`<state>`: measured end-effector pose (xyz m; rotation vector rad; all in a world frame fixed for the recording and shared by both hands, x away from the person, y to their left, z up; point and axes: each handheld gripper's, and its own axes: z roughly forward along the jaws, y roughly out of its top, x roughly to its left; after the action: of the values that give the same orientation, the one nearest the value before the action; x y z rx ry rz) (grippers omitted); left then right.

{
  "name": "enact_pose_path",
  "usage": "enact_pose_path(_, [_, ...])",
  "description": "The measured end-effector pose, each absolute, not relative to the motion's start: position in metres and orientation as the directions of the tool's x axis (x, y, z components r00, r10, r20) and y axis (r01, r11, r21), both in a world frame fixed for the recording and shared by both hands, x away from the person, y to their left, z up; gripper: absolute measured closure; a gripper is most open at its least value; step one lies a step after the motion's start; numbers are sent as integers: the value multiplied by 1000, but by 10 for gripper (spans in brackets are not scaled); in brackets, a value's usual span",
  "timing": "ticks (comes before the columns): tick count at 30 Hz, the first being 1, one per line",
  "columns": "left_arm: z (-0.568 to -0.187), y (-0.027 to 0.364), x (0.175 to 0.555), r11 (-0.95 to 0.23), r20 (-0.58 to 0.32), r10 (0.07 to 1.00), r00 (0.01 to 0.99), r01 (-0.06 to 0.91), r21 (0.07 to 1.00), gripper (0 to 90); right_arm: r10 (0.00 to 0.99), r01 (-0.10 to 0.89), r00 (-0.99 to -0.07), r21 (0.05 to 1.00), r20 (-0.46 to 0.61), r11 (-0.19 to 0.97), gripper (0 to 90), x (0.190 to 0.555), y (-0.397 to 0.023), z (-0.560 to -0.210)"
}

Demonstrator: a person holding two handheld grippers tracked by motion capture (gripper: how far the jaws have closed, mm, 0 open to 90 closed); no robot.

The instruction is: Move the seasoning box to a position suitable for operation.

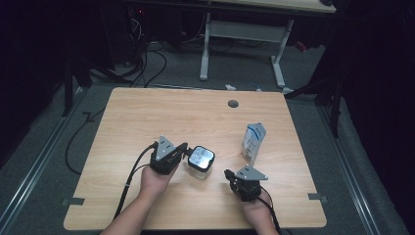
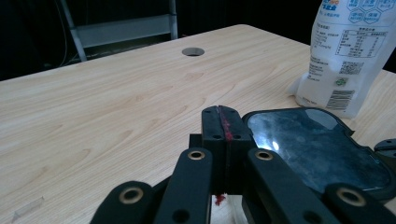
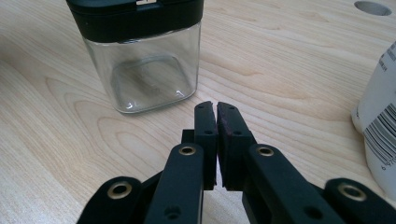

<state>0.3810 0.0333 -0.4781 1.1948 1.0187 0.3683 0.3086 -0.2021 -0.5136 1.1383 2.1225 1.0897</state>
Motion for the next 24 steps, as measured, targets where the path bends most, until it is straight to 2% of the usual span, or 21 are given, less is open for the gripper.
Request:
enact_pose_path(11, [-480,31,381,382,-467,709,528,270,884,900,846,446,-530,832,-52,331,870,307,-204,-514])
enact_pose_path(24, [-484,28,384,345,-437,734,520,269,899,900,843,438,-536,837,-50,328,870,306,-202,-513])
